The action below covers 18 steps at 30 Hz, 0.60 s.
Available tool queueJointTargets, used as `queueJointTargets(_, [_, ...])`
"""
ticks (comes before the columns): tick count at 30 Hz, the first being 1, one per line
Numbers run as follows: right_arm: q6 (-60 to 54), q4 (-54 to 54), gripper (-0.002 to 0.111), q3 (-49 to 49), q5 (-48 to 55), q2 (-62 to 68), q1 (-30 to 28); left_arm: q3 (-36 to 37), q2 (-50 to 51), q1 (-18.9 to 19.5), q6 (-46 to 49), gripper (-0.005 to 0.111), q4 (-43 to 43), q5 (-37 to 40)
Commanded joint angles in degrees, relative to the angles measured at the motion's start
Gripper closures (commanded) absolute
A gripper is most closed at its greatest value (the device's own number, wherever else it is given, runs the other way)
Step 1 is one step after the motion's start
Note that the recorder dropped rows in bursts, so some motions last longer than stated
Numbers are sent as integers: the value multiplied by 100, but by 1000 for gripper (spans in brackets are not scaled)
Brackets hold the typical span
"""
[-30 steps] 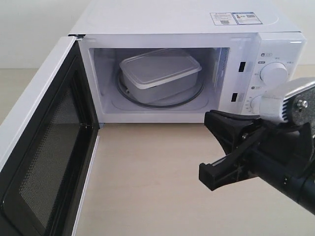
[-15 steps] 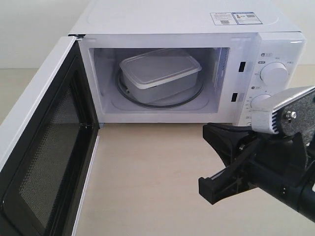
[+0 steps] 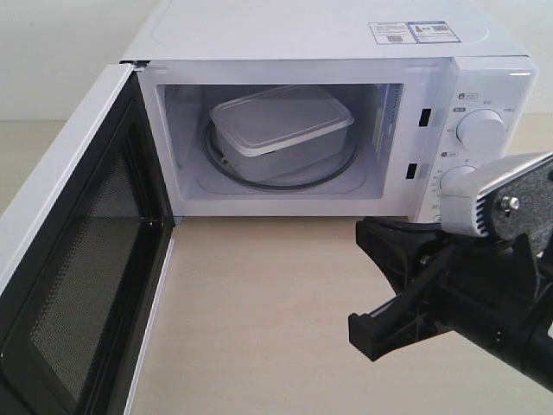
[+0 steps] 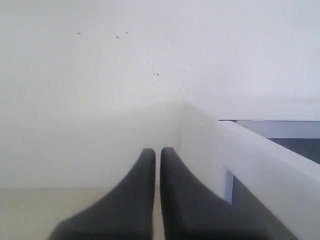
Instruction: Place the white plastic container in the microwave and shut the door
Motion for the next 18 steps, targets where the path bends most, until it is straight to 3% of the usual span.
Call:
queueJointTargets(1, [-20, -34, 108, 11, 74, -30, 16, -59, -21, 6, -77, 102, -83, 207])
queueJointTargets(7, [-20, -34, 108, 11, 86, -30, 16, -570, -21, 6, -166, 102, -23, 356])
queueJointTargets(13, [-20, -34, 108, 11, 86, -30, 16, -1189, -21, 6, 518, 102, -12, 718])
queueJointTargets(18, [-1, -34, 108, 11, 73, -30, 16, -1468, -21, 6, 636, 102, -12, 540])
